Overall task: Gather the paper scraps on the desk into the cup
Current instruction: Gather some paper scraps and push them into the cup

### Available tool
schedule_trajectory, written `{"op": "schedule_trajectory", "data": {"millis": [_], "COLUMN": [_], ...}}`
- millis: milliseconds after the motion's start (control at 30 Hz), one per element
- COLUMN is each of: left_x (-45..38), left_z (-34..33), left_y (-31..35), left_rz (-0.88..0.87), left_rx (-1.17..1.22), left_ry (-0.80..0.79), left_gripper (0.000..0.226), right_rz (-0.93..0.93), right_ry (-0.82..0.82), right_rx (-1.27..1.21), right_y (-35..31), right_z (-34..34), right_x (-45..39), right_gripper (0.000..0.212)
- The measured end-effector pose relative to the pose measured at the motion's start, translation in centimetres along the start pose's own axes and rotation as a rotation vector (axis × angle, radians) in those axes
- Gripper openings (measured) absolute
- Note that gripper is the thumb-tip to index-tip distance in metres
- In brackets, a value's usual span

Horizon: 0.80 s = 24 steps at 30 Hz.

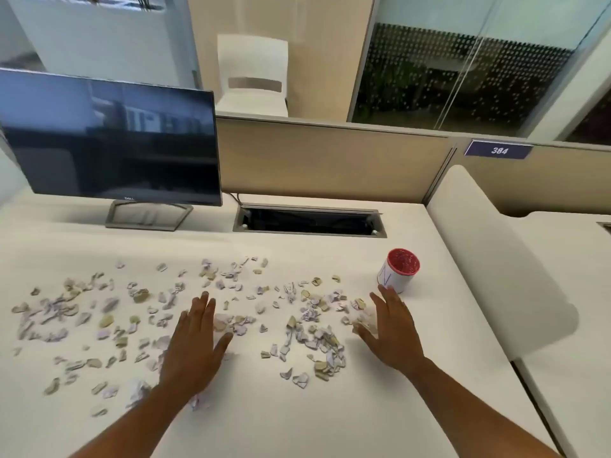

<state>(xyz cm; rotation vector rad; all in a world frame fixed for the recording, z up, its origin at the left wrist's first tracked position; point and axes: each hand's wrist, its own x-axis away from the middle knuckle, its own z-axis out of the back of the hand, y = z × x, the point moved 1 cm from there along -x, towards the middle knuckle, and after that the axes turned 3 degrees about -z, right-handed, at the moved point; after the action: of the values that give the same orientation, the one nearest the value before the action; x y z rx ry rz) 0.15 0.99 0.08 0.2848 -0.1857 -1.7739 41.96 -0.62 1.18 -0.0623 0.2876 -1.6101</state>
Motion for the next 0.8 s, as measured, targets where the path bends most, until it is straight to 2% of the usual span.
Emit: {"op": "schedule_trajectory", "data": {"millis": [167, 300, 367, 433, 533, 633, 700, 800], "left_x": [2.2, 3.0, 3.0, 3.0, 3.2, 3.1, 3.1, 3.0], "left_z": [-2.6, -4.3, -4.9, -5.5, -6.0, -6.2, -6.3, -6.5], "left_y": [-0.3, 0.5, 0.9, 1.2, 1.2, 1.0, 1.0, 0.9], "left_rz": [0.062, 0.041, 0.043, 0.053, 0.072, 0.083, 0.085, 0.093], "left_rx": [-0.005, -0.002, 0.004, 0.001, -0.008, 0.016, 0.02, 0.017], "left_ry": [-0.044, -0.075, -0.084, -0.087, -0.075, -0.069, -0.061, -0.059], "left_gripper": [0.086, 0.086, 0.088, 0.087, 0.082, 0.077, 0.075, 0.074], "right_rz": [-0.142, -0.186, -0.162, -0.059, 0.057, -0.062, -0.143, -0.112], "right_ry": [-0.115, -0.071, -0.066, -0.097, -0.117, -0.026, -0.005, -0.055], "right_rx": [-0.071, -0.104, -0.114, -0.142, -0.294, -0.421, -0.343, -0.238], "right_y": [2.9, 1.8, 0.3, -1.6, -3.4, -2.8, -2.2, -2.3], "right_z": [-1.7, -3.9, -4.9, -6.1, -6.8, -6.6, -6.6, -7.1], "right_x": [0.8, 1.4, 1.9, 2.3, 2.0, -0.6, -2.6, -5.6], "right_gripper": [0.083, 0.088, 0.089, 0.09, 0.082, 0.076, 0.08, 0.087]}}
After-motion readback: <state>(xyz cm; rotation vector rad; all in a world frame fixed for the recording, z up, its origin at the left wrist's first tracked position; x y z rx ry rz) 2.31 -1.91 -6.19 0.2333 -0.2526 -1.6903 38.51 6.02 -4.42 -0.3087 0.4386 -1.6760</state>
